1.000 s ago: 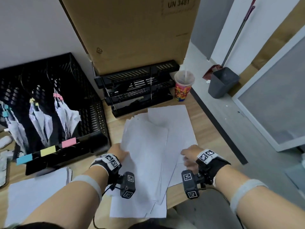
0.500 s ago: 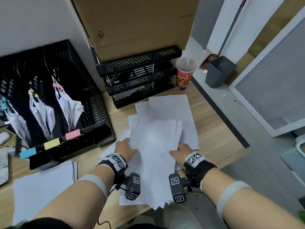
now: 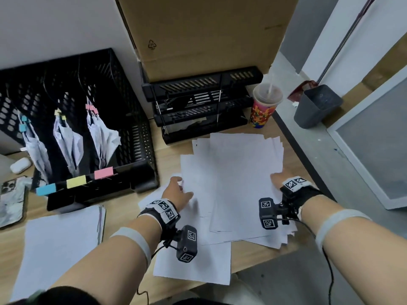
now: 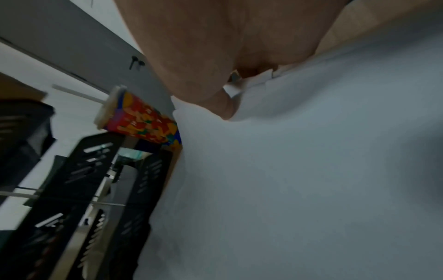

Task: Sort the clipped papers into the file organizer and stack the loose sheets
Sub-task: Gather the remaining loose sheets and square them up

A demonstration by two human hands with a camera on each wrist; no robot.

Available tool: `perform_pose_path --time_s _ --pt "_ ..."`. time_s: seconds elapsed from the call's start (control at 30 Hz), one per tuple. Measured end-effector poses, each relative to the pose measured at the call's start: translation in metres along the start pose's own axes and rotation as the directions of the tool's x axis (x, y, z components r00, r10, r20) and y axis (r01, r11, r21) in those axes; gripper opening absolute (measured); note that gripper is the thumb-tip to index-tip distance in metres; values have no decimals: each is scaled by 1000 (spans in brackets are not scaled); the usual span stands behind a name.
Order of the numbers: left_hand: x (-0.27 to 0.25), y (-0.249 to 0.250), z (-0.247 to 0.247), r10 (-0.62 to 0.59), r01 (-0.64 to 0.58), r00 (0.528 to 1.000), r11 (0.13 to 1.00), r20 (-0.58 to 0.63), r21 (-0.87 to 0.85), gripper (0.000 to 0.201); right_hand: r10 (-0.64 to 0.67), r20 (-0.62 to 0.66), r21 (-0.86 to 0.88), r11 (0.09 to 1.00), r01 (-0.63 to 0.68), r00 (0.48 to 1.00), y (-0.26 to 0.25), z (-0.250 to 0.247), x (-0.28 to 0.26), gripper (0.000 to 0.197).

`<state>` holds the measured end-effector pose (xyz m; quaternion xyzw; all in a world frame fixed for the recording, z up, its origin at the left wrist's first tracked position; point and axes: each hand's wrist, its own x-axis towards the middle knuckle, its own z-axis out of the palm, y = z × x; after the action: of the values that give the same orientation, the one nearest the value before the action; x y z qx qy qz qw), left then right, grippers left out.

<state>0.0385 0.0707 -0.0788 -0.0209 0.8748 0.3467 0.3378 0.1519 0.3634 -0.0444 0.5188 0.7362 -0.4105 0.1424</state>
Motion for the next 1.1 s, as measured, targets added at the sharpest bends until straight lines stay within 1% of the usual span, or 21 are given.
perform_pose_path --time_s 0.03,0.1,0.2,0.27,0.33,0.4,0.43,0.47,0.53,0.6,0.67,0.73,0.77,0.83,0.87,0.93,1.03,1.1 --pt "1 2 2 -10 10 1000 1000 -13 -6 67 -7 -1 -17 1000 7 1000 1 5 7 42" --pt "3 8 8 -26 26 999 1000 -25 -11 70 -10 17 -66 998 11 1000 -2 11 8 37" --pt "5 18 16 -22 21 1000 1000 -14 -5 62 -53 103 -55 997 59 993 -8 19 10 35" --pt "7 24 21 3 -3 1000 1000 20 14 56 -128 193 -57 988 141 973 -9 28 14 33" --pt "8 28 26 33 -34 998 999 56 7 47 -205 245 -40 974 221 948 -5 40 18 36" --pt "7 31 30 32 -30 998 999 63 -28 41 -219 298 -40 970 242 929 10 56 37 38" --pt "5 33 31 17 -15 998 999 56 -42 38 -223 316 -37 968 247 922 11 56 37 40" --pt "5 34 31 6 -4 999 999 42 -45 34 -230 306 -21 968 248 924 8 52 31 42" --pt "5 35 27 -3 4 1000 998 17 -65 28 -225 245 -19 971 236 943 -7 32 5 43" --pt "3 35 19 11 -11 1000 987 -5 -162 23 -199 199 -4 979 204 960 -19 15 -12 52" --pt "-3 40 7 29 -32 999 958 -13 -284 13 -213 200 133 973 189 956 -26 3 -21 60" --pt "-12 49 -8 69 -76 997 913 -31 -400 14 -258 204 287 938 194 944 -38 -5 -24 65" --pt "-18 56 -16 91 -101 995 888 -43 -449 15 -285 197 341 917 207 938 -45 -7 -27 65" --pt "-27 67 -29 140 -156 988 823 -72 -547 21 -364 142 446 854 269 920 -65 -14 -35 57" --pt "-32 74 -35 169 -188 982 781 -89 -595 26 -400 97 497 813 304 912 -75 -19 -41 55" --pt "-43 87 -47 240 -277 959 698 -149 -660 29 -472 -10 553 732 398 882 -94 -29 -53 51" --pt "-58 104 -63 343 -410 908 611 -240 -677 31 -534 -144 550 657 515 833 -112 -42 -68 43" --pt "-67 108 -67 388 -470 878 578 -282 -667 34 -556 -203 566 605 560 806 -113 -47 -81 38"
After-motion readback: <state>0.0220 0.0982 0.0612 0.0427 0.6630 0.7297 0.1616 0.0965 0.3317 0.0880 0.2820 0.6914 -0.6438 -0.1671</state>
